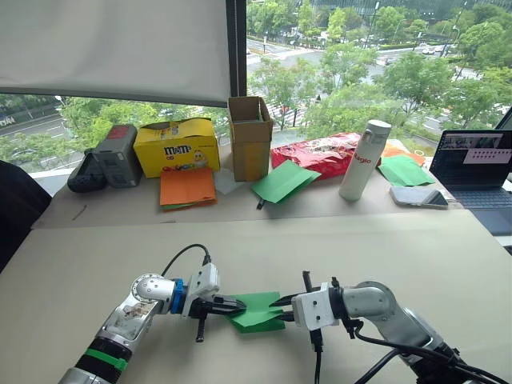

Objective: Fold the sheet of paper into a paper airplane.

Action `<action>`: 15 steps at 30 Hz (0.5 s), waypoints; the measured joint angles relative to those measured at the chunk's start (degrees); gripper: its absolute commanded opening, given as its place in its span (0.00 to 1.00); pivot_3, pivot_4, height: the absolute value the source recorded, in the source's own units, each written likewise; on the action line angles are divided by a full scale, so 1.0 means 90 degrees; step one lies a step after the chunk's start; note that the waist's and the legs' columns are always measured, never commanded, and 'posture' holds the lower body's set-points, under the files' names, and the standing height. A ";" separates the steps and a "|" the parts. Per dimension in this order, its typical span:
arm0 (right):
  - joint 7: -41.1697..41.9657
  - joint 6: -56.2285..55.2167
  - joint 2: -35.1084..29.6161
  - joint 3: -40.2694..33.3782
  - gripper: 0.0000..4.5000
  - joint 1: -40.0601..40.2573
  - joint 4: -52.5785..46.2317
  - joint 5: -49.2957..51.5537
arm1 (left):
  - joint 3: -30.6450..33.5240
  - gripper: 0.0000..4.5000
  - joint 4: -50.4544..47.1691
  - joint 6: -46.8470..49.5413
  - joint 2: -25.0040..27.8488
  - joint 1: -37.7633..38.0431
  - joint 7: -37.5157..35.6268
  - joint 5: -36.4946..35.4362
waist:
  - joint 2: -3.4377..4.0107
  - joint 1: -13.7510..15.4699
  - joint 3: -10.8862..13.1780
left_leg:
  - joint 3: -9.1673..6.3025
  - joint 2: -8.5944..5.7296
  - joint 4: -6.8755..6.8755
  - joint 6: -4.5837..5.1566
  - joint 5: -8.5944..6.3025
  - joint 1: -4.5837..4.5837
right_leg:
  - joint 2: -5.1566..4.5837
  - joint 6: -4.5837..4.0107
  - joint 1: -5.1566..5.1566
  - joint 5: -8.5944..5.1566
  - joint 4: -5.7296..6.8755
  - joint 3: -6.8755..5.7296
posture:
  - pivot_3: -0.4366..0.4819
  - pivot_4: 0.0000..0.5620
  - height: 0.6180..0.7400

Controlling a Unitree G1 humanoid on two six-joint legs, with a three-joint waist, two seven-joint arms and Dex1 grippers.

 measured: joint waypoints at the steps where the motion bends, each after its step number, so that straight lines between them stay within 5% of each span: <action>1: -0.0020 -0.0002 -0.0030 -0.0029 0.58 0.0030 -0.0001 0.0000 | 0.0003 0.00 -0.0005 0.0001 0.0000 0.0015 0.0007 -0.0002 | 0.0000 -0.0002 0.0000 | 0.0000 0.0000 -0.0002 0.0002 -0.0002 0.0008 | 0.0000 0.0000 0.0007 0.0000 -0.0001 0.0000 | 0.48 0.27 1.00; 8: -0.0030 0.0152 -0.0022 -0.0157 0.58 0.0351 -0.0210 0.0258 | 0.0065 0.00 -0.0030 0.0039 -0.0004 0.0092 0.0044 -0.0067 | 0.0001 -0.0005 -0.0001 | 0.0000 0.0002 -0.0003 -0.0002 -0.0003 0.0009 | 0.0001 0.0000 0.0004 0.0000 -0.0001 0.0000 | 0.48 0.27 1.00; 15: 0.0145 0.0611 0.0030 -0.0158 0.09 0.0348 -0.0241 0.0725 | 0.0069 0.00 0.0022 0.0031 -0.0016 0.0099 0.0049 -0.0088 | 0.0001 -0.0007 0.0000 | 0.0000 0.0003 -0.0003 -0.0002 -0.0004 0.0009 | 0.0001 0.0000 0.0005 0.0000 -0.0002 0.0000 | 0.48 0.27 1.00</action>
